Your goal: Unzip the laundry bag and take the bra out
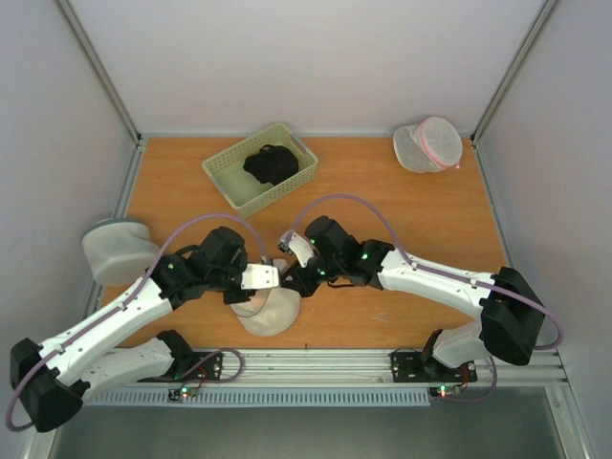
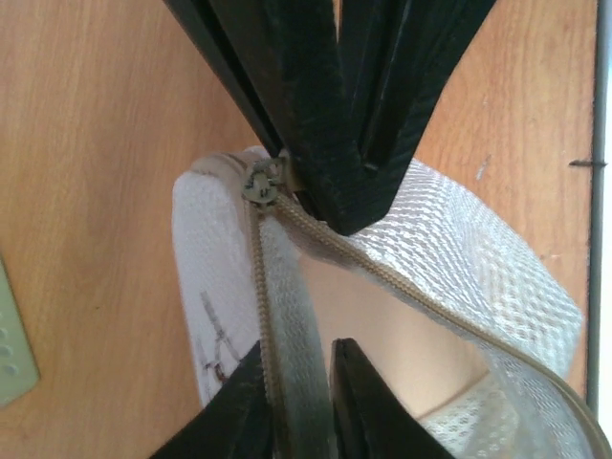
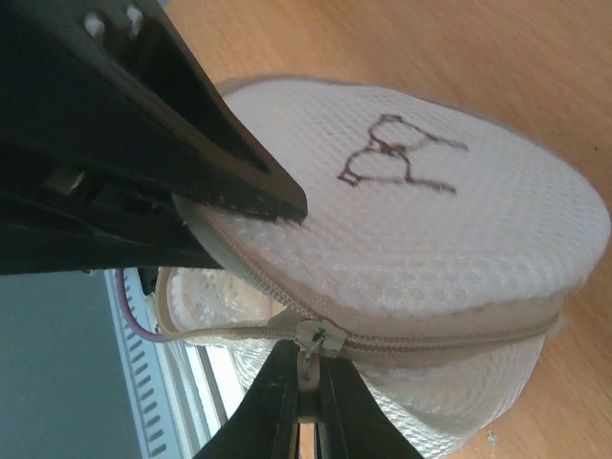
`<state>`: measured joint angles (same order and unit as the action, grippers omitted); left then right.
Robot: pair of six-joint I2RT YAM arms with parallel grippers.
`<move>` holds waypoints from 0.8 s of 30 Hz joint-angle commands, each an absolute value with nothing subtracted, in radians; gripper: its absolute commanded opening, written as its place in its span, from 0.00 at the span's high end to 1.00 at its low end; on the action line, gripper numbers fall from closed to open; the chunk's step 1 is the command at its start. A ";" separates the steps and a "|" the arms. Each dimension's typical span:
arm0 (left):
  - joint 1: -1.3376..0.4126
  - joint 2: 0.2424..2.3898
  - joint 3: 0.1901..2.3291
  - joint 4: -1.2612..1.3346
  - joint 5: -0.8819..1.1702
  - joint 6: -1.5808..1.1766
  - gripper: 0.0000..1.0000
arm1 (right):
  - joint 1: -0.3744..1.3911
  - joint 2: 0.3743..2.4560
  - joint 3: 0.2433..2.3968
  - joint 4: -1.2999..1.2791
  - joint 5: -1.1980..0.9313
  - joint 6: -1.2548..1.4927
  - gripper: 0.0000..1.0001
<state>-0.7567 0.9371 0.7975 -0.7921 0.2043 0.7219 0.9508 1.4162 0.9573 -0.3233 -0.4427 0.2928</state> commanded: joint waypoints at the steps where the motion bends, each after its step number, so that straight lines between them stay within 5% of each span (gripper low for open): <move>1: -0.765 0.936 0.796 -0.725 0.174 0.791 0.97 | 0.958 1.415 1.007 -0.347 -0.464 0.239 0.99; 13: -0.766 0.776 0.812 -0.852 0.269 1.254 0.99 | 0.859 1.426 1.069 -0.630 -0.438 0.118 0.99; 24: -0.766 0.735 0.934 -0.944 0.381 1.280 0.99 | 0.787 1.453 1.047 -0.660 -0.448 0.072 0.99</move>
